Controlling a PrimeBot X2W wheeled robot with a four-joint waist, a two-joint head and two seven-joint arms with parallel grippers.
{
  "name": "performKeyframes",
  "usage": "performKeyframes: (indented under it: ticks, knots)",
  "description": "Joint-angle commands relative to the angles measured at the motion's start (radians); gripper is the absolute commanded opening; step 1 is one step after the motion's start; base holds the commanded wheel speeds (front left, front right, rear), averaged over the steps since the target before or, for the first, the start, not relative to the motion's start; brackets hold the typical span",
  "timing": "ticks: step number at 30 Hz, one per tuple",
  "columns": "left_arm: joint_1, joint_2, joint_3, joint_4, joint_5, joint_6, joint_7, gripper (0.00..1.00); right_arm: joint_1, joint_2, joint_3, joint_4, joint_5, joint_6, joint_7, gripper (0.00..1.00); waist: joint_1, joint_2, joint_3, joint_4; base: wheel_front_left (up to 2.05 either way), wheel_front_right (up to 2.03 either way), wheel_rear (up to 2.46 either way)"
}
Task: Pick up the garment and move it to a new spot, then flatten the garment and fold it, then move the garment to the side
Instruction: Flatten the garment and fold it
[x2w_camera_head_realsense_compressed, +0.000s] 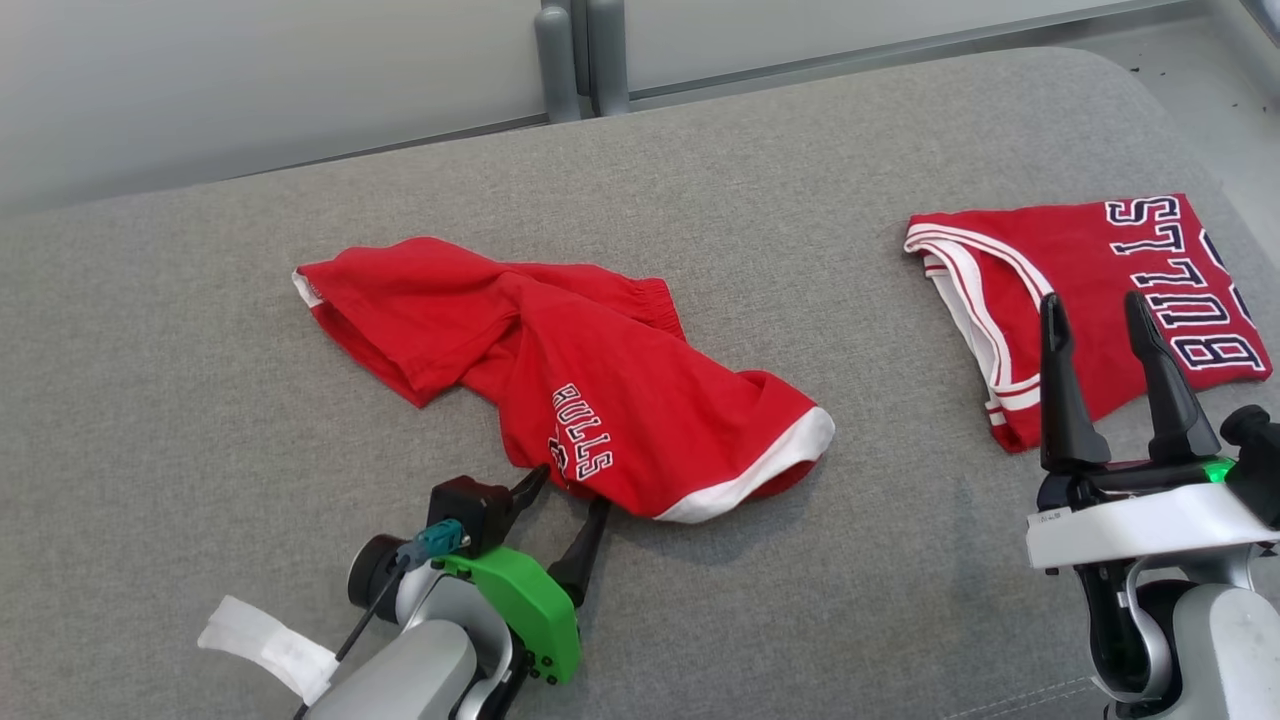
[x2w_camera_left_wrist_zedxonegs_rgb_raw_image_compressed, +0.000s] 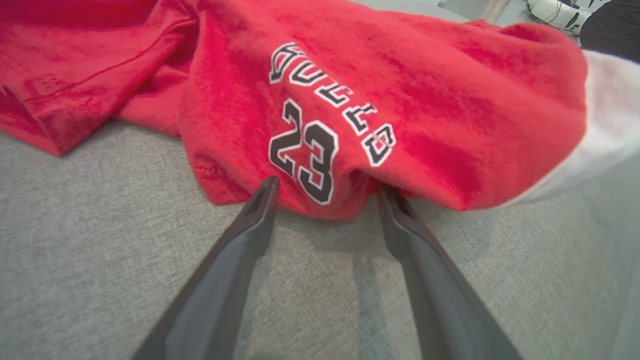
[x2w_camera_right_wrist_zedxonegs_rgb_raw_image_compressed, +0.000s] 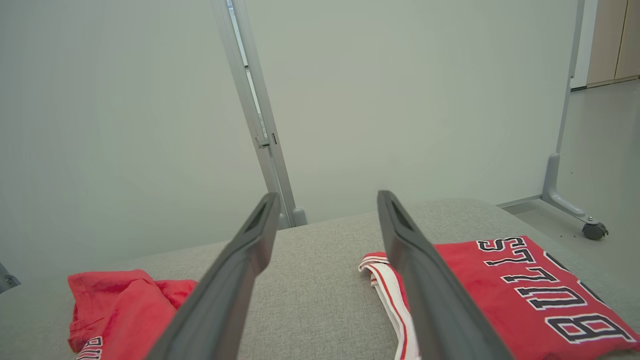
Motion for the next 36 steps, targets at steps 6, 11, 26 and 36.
performKeyframes:
  ticks: [6, 11, 26, 36]
  knots:
    - [-0.046, -0.034, 0.034, 0.078, 0.011, -0.041, -0.004, 0.00, -0.010, -0.003, -0.009, 0.001, -0.002, 0.000, -0.007, 1.00, 0.0000, 0.0106, 0.012, -0.006, 0.00, 0.00, 0.00]
    - [-0.053, 0.000, 0.064, 0.072, 0.057, -0.033, -0.004, 0.00, 0.000, -0.003, -0.019, 0.011, 0.007, 0.000, -0.017, 1.00, 0.0000, 0.0106, 0.012, 0.024, 0.00, 0.00, 0.00]
    - [-0.075, 0.268, 0.081, -0.163, 0.207, 0.129, 0.122, 0.00, -0.002, -0.003, -0.003, 0.064, 0.021, 0.000, -0.034, 1.00, 0.0000, 0.0106, 0.007, 0.105, 0.00, 0.00, 0.00]
    - [-0.021, 0.311, 0.118, -0.243, 0.162, 0.194, 0.162, 0.00, -0.019, -0.003, 0.019, 0.095, 0.023, 0.000, -0.039, 1.00, 0.0000, 0.0106, 0.021, 0.083, 0.00, 0.00, 0.00]
